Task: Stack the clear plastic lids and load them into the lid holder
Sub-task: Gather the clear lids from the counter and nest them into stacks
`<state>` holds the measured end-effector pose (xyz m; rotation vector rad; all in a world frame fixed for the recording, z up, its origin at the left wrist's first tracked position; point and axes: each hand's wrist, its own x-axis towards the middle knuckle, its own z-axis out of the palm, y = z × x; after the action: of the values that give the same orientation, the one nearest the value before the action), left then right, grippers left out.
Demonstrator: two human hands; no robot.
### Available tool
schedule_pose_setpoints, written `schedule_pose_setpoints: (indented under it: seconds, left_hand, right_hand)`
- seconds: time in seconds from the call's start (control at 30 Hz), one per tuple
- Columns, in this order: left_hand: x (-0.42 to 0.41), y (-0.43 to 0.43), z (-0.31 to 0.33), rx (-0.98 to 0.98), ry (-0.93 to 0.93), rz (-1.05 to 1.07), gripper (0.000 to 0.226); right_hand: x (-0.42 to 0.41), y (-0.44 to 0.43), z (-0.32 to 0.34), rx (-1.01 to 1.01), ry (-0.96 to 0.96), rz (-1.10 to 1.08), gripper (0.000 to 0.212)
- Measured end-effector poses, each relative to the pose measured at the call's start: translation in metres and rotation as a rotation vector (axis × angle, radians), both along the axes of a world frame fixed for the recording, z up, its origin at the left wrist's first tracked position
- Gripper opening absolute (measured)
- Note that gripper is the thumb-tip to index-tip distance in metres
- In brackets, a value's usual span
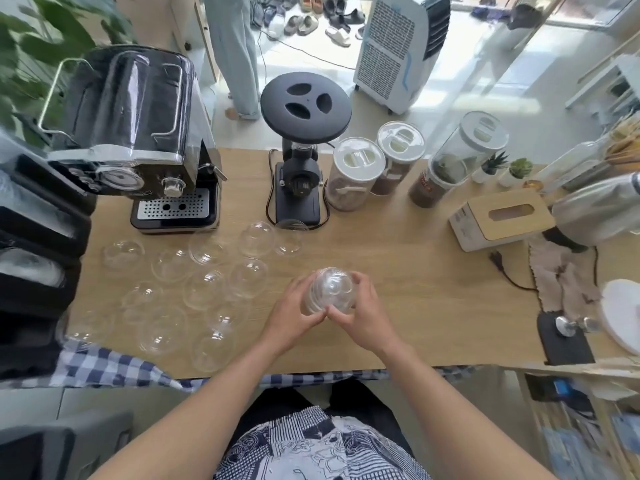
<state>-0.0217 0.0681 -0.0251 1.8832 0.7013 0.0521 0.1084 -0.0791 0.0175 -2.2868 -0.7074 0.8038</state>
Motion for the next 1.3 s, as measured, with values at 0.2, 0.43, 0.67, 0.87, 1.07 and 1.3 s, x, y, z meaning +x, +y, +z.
schedule_pose_setpoints:
  seconds: [0.2, 0.43, 0.67, 0.87, 1.07, 1.3]
  left_hand:
    - [-0.003, 0.006, 0.001, 0.035, 0.013, -0.019, 0.087]
    - [-0.006, 0.013, -0.004, -0.006, 0.026, -0.051, 0.092]
    - [-0.011, 0.009, -0.009, 0.010, 0.048, -0.050, 0.109]
    - [-0.013, 0.007, -0.016, 0.065, 0.082, -0.037, 0.093]
    - [-0.013, 0.009, -0.014, 0.091, 0.072, -0.079, 0.089]
    - [-0.007, 0.010, -0.011, 0.093, 0.120, -0.110, 0.091]
  right_hand:
    - [-0.007, 0.004, -0.003, 0.001, -0.003, -0.030, 0.094]
    - [-0.011, 0.008, -0.003, -0.018, -0.003, -0.034, 0.099]
    - [-0.015, 0.011, -0.006, -0.045, -0.058, 0.008, 0.099]
    - [-0.018, 0.012, -0.003, -0.076, -0.062, 0.060, 0.098]
    - [-0.016, 0.011, -0.002, -0.107, -0.062, 0.065, 0.097]
    - [-0.012, 0.017, -0.005, -0.140, -0.072, 0.104, 0.103]
